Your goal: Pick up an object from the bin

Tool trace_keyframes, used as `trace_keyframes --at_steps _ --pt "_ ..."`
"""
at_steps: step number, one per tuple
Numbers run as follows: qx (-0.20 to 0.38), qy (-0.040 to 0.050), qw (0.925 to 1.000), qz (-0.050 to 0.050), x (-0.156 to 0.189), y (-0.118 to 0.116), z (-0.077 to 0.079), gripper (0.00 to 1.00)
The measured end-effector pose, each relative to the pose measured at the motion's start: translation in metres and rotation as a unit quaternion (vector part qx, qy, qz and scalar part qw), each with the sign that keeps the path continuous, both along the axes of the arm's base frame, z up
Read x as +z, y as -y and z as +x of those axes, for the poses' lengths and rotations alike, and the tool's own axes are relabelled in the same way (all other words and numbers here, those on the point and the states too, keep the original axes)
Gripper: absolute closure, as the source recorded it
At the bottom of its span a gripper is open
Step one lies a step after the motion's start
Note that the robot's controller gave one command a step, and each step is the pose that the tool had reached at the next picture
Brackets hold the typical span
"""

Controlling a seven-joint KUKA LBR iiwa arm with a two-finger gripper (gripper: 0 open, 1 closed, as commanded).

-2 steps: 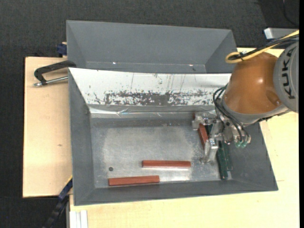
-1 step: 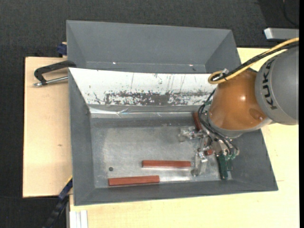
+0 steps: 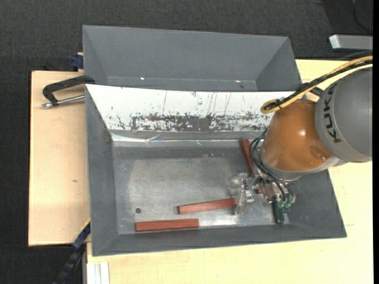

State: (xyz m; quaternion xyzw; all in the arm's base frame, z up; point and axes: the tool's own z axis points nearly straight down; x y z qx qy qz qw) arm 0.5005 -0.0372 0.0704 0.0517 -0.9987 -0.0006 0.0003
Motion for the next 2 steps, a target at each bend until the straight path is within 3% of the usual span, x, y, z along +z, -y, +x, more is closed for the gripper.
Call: trace_keyframes --at_steps 1,2 --pt "0.000 0.0000 1.0000 0.000 0.000 0.000 0.000 1.00" --pt "0.045 0.0030 0.9990 -0.001 0.135 0.011 0.008 1.00"
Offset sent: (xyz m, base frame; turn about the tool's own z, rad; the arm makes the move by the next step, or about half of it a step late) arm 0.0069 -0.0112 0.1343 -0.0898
